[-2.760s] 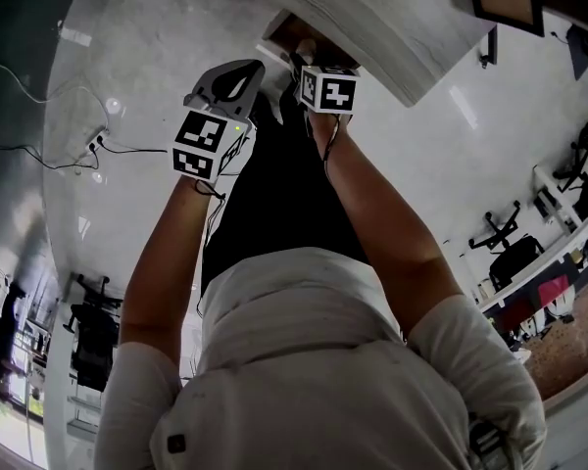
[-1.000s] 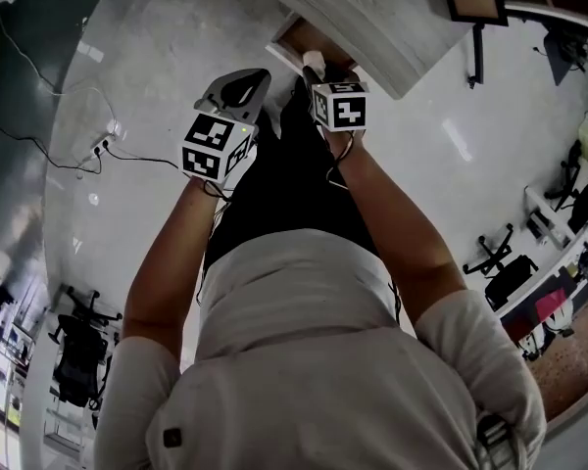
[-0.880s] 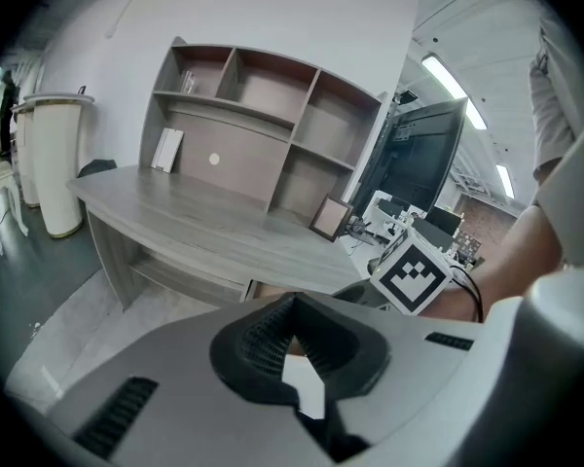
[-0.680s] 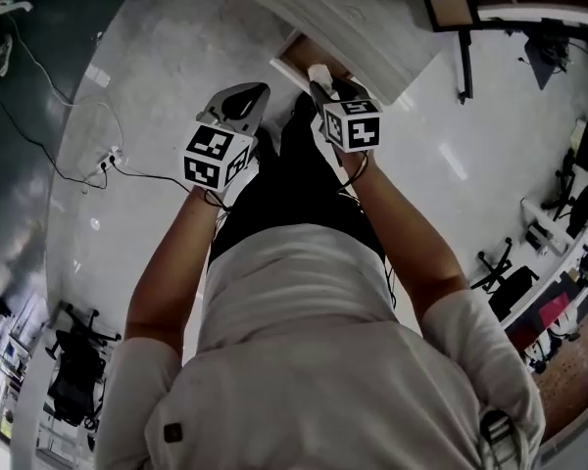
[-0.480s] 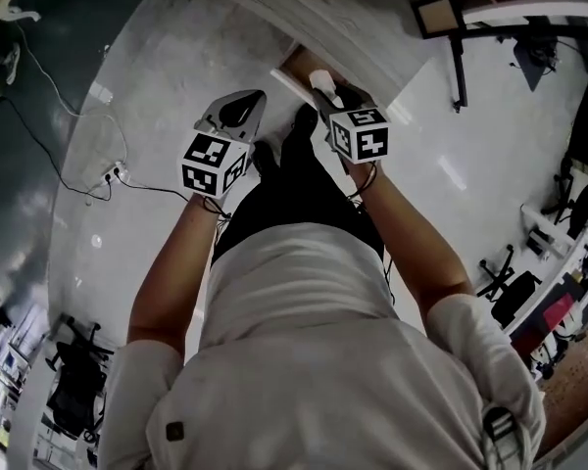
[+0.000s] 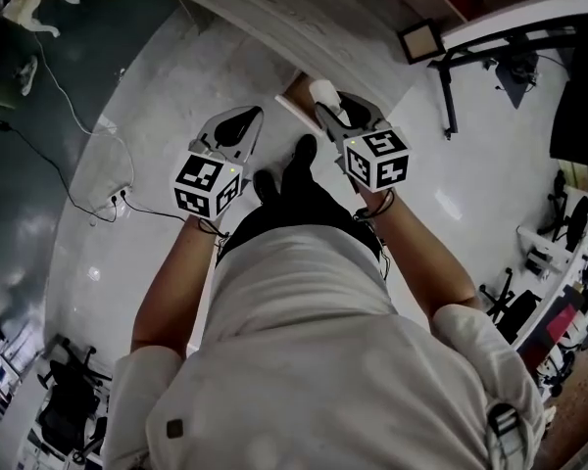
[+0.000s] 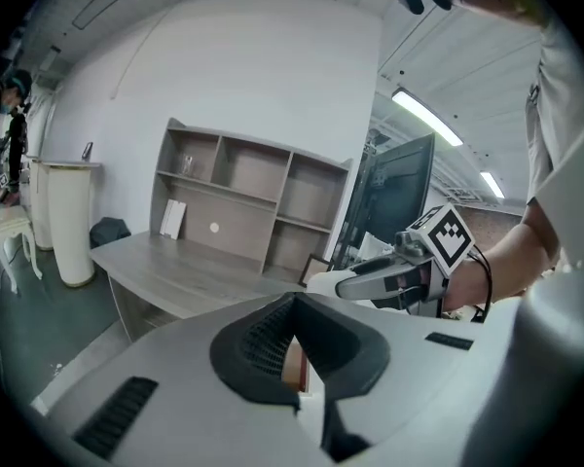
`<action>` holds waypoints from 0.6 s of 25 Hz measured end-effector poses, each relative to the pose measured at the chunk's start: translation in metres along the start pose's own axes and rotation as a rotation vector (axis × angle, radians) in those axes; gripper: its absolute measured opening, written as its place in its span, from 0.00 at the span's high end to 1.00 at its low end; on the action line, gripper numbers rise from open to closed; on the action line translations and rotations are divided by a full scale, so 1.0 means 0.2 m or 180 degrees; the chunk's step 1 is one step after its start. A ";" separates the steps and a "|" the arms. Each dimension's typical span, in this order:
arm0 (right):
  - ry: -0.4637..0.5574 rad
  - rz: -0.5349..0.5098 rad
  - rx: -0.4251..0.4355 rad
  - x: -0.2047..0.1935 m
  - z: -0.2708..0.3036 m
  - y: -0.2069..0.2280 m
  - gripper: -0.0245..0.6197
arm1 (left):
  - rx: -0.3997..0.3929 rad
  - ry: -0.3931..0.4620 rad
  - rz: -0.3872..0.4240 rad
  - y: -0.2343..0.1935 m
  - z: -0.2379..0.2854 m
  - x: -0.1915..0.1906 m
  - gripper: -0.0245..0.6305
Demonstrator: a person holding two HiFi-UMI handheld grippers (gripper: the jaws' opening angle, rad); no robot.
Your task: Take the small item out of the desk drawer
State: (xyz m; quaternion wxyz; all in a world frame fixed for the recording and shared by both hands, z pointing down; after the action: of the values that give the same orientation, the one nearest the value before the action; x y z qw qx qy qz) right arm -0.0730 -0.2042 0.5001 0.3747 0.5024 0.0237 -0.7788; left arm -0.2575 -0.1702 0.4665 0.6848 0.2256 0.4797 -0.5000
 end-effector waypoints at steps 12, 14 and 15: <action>0.0512 -0.0309 0.0180 0.32 -0.28 -0.36 0.70 | 0.0004 0.0473 0.0125 0.11 -0.34 0.32 0.94; 0.0610 -0.0357 0.0193 0.37 -0.32 -0.41 0.70 | 0.0013 0.0547 0.0161 0.12 -0.39 0.36 0.94; 0.0657 -0.0367 0.0210 0.39 -0.34 -0.43 0.70 | 0.0020 0.0585 0.0179 0.12 -0.41 0.38 0.94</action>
State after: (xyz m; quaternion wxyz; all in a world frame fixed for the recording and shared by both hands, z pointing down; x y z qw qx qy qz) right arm -0.0895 -0.1579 0.3748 0.3081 0.5898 0.0654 -0.7436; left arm -0.2679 -0.1305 0.3589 0.6510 0.2860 0.5325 -0.4593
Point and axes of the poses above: the fingertips, and each gripper's own axes: z forward along the fingers, y to its right, x out of its top, the point moved 5 cm from there along -z, backward along the fingers, and after that the axes turned 13 degrees about x, right-handed, at the moved point
